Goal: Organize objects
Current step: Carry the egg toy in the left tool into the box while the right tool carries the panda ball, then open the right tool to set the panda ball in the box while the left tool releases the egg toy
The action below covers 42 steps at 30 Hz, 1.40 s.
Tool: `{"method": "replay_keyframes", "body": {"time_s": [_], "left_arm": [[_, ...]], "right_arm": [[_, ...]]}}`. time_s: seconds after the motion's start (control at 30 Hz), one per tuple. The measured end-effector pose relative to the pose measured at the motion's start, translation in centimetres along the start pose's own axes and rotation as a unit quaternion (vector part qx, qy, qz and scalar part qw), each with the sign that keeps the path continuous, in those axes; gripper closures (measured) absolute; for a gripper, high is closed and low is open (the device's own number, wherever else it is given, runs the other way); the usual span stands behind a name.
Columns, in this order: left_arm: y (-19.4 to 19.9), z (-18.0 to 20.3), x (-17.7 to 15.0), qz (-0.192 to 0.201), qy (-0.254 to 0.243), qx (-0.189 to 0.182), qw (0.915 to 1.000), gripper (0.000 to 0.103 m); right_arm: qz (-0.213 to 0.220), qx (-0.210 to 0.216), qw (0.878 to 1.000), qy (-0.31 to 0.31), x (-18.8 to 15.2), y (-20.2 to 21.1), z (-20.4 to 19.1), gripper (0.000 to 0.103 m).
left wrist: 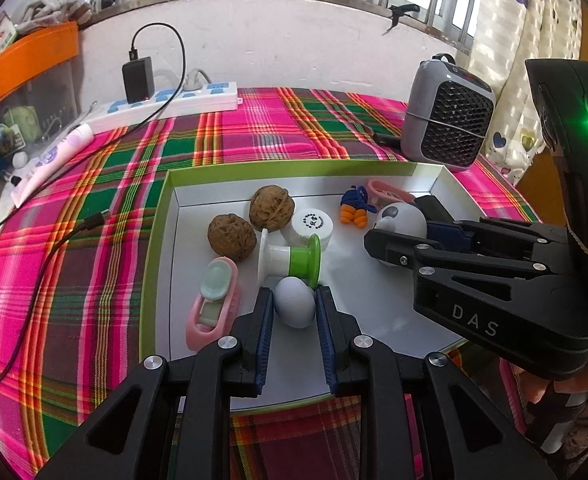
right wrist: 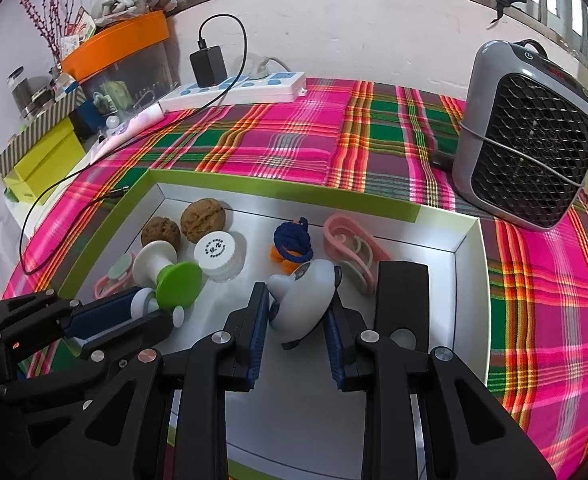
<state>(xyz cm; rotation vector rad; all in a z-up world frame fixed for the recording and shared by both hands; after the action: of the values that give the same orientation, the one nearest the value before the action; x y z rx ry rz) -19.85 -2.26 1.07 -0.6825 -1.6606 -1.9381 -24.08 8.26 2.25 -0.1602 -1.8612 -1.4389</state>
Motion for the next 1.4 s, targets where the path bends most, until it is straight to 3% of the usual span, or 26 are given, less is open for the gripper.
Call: {"method": "replay_keyframes", "body": {"time_s": [0.1,0.17,0.4,0.87,1.4], "left_arm": [[0.0,0.0,0.0,0.001,-0.001,0.000,1.0000,0.083],[0.0,0.1,0.0,0.001,-0.001,0.001,1.0000,0.082],[0.0,0.0,0.0,0.002,-0.002,-0.001,1.0000,0.082],[0.7,-0.1,0.1,0.009,-0.001,-0.004,1.0000,0.070],[1.6,0.4,-0.1,0.015,-0.006,-0.007,0.9998,0.070]], "right_arm": [[-0.002,0.000,1.000,0.000,0.0,0.0,0.0,0.070],[-0.005,0.001,1.000,0.000,0.0,-0.1,0.0,0.060],[-0.005,-0.008,1.000,0.003,0.0,0.0,-0.2,0.059],[-0.025,-0.026,0.999,0.020,-0.3,0.5,-0.6,0.059],[-0.028,-0.035,0.999,0.023,-1.1,1.8,-0.9,0.059]]}}
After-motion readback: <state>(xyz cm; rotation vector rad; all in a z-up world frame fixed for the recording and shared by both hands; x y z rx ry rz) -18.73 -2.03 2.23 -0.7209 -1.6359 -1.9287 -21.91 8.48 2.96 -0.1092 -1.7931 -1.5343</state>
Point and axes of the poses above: each gripper's, at about its wrist camera, not at the fingertips, and y roughly against the way its jaws point, z to its right, x to its top, the point moved 1 cm from there along -y, roughly the way its jaws point, and after that the axes turned 2 degrees about y, right-handed, at the moved point
